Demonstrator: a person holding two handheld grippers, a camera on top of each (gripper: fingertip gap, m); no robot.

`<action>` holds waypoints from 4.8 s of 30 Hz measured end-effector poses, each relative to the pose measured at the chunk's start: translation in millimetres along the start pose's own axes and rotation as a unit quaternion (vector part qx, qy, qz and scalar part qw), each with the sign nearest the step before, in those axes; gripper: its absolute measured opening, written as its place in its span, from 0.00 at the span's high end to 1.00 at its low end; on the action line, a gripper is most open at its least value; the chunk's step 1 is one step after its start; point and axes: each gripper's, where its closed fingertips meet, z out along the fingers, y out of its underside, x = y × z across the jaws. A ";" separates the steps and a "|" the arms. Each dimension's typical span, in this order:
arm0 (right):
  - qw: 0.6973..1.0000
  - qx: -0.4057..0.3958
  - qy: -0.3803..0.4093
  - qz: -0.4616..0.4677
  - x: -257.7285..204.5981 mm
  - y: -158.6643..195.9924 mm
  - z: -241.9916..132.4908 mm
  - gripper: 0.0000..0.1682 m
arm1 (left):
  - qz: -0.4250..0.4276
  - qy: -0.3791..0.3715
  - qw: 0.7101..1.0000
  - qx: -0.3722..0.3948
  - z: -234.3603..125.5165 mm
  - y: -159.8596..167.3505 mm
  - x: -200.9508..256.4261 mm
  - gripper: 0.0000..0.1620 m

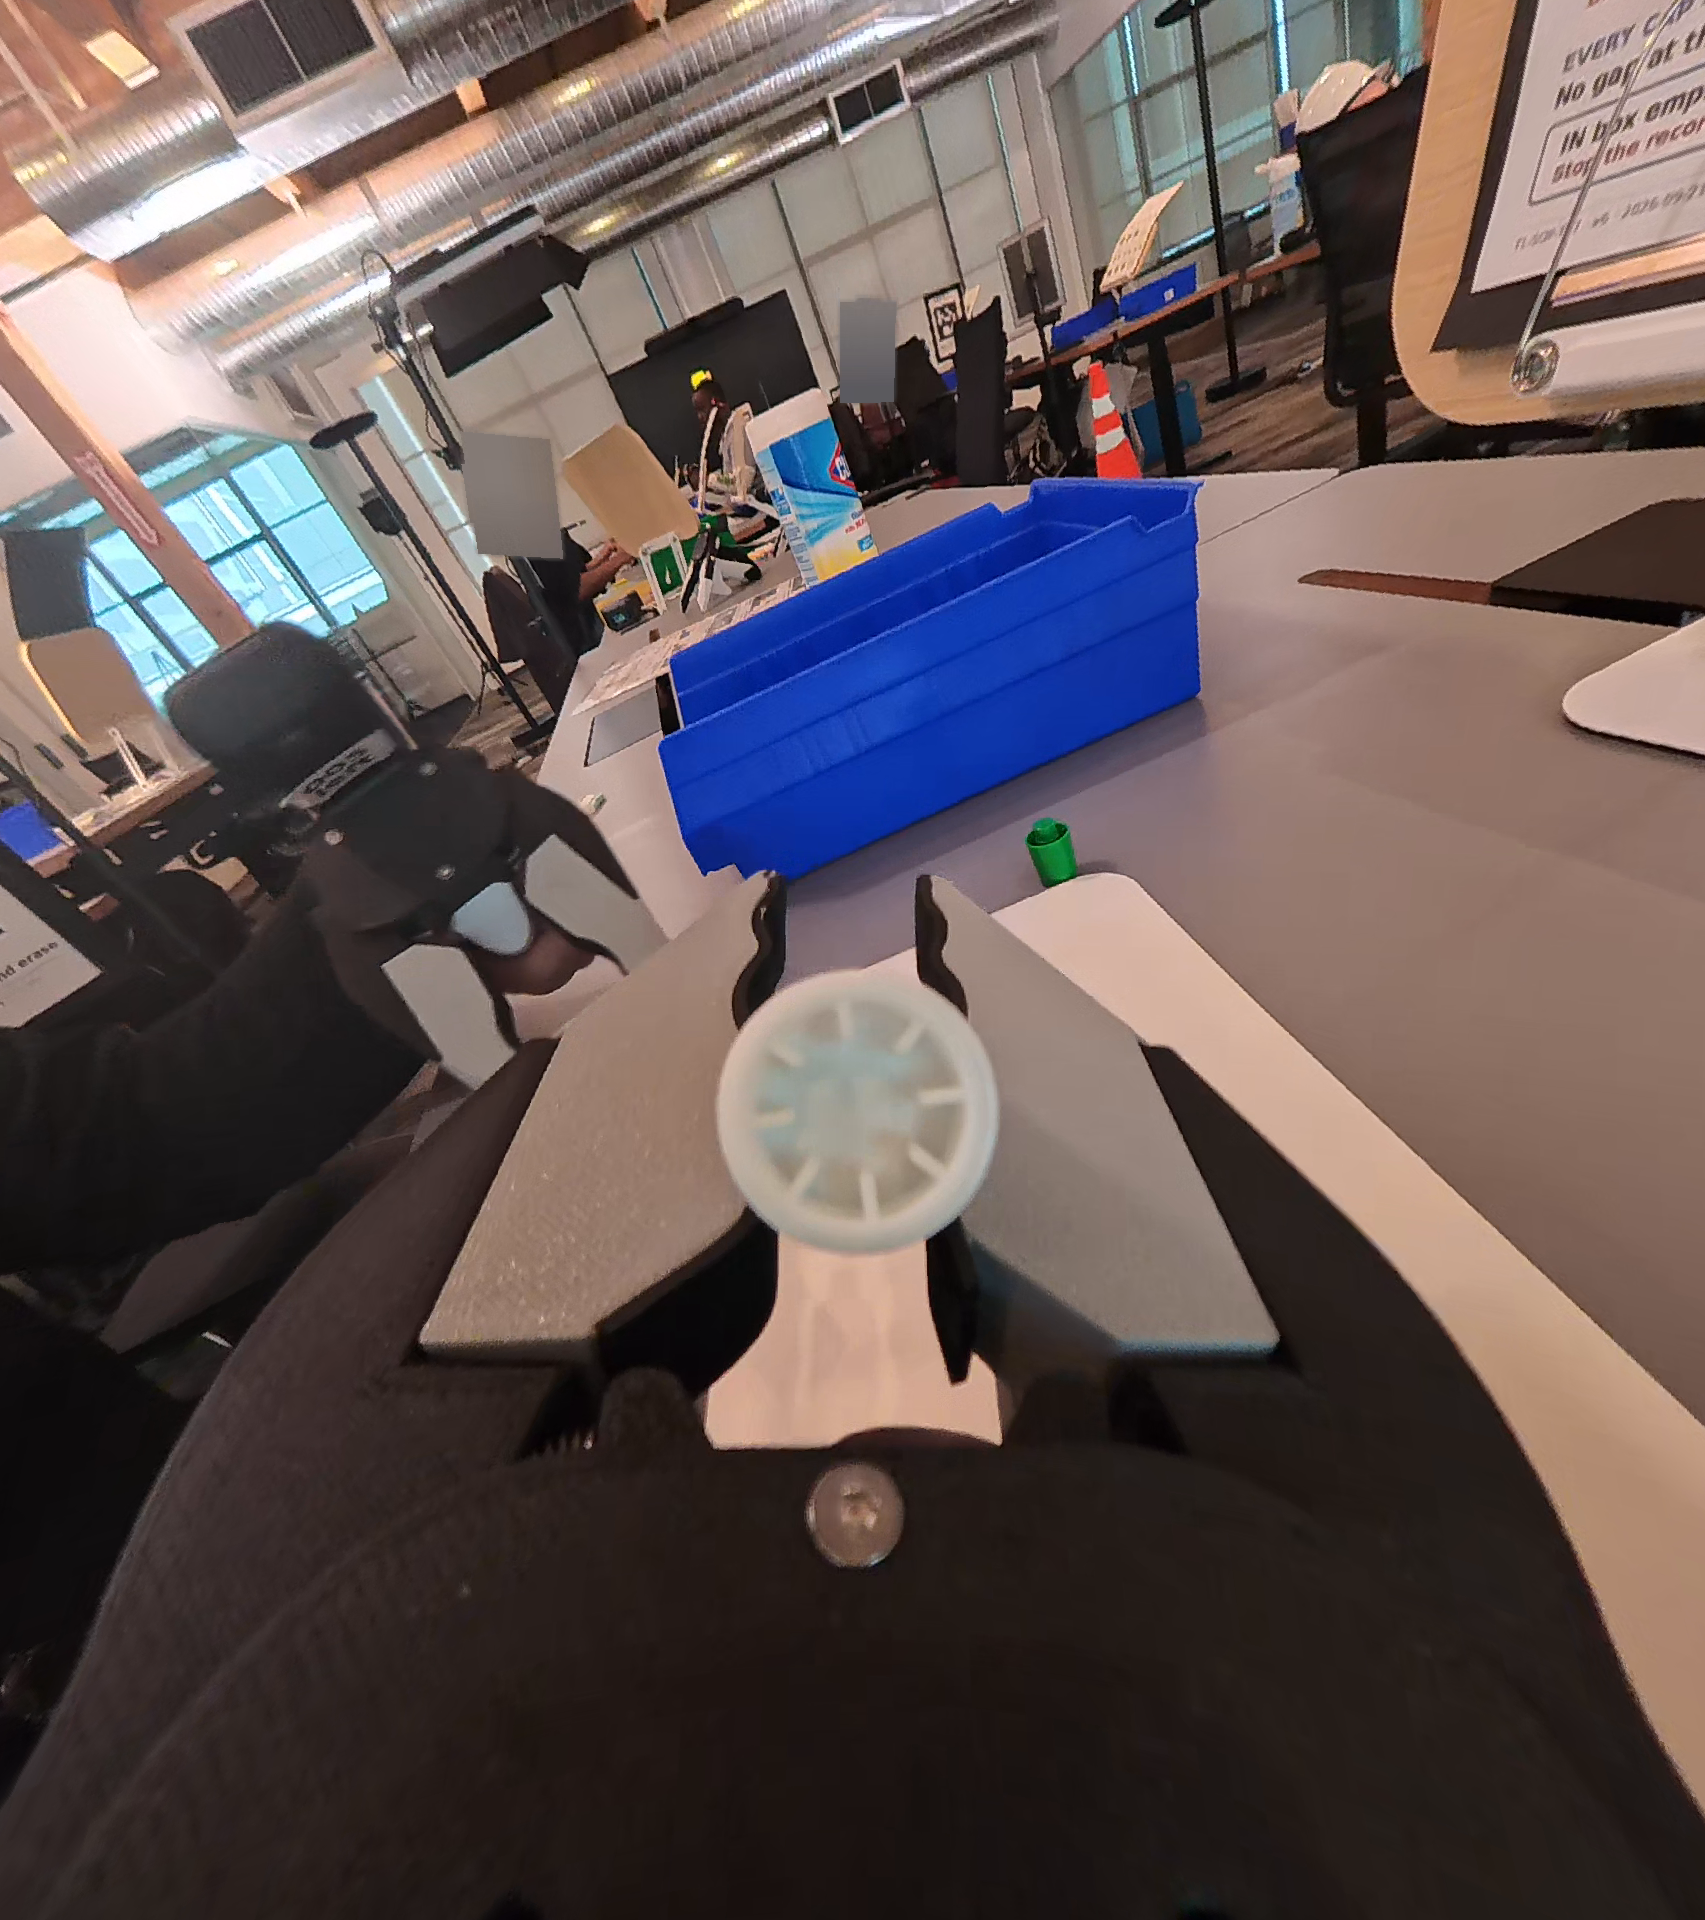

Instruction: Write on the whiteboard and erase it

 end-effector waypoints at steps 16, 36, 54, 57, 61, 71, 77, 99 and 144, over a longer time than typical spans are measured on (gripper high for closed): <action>0.990 -0.032 -0.081 0.115 -0.3 26.5 12.7 0.87 | -0.081 0.075 0.994 0.000 -0.3 28.0 11.5 1.00; 0.991 -0.081 -0.079 0.078 -16.8 44.5 26.3 0.87 | -0.121 -0.024 0.983 0.137 -24.3 -34.7 -76.8 0.75; 0.991 0.001 -0.132 0.022 -50.3 9.3 23.8 0.87 | -0.082 0.174 0.965 0.178 15.9 -62.9 -2.3 0.70; 0.987 0.004 -0.163 0.011 -63.4 7.5 21.8 0.87 | -0.081 0.209 0.950 0.218 3.4 -75.4 7.9 0.71; 0.981 0.002 -0.195 -0.007 -78.1 8.8 21.4 0.87 | -0.089 0.255 0.929 0.253 -10.4 -88.2 20.4 0.71; 0.969 -0.027 -0.240 -0.049 -105.9 21.4 26.6 0.87 | -0.103 0.323 0.902 0.267 -17.4 -96.5 40.0 0.76; 0.966 -0.045 -0.245 -0.067 -111.6 29.2 28.9 0.87 | -0.106 0.338 0.895 0.271 -18.7 -98.1 44.3 0.90; 0.987 -0.095 -0.115 0.061 -46.7 40.7 36.3 0.87 | 0.007 0.038 0.977 0.209 18.5 -78.7 -17.0 0.96; 0.985 -0.127 -0.103 0.048 -42.1 53.5 36.5 0.88 | 0.079 -0.011 0.979 0.190 17.5 -69.2 -18.7 0.91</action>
